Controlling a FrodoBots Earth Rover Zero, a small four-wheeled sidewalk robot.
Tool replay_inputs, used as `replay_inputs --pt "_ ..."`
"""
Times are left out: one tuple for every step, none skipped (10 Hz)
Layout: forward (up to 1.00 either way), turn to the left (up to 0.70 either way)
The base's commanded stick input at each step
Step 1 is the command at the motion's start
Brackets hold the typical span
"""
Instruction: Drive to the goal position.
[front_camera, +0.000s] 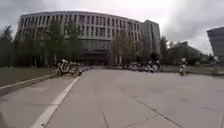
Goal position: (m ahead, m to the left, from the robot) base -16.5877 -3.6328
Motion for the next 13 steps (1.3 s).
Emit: replay_inputs --pt "1.0 -0.4" --pt "1.0 -0.4" --pt "1.0 -0.4" --pt "1.0 -0.4" --pt "1.0 -0.4" --pt "1.0 -0.4" --pt "1.0 -0.4" --pt "1.0 -0.4" --pt "1.0 -0.4" --pt "1.0 -0.4" --pt "1.0 -0.4" --pt "1.0 -0.4" --pt "1.0 -0.4"
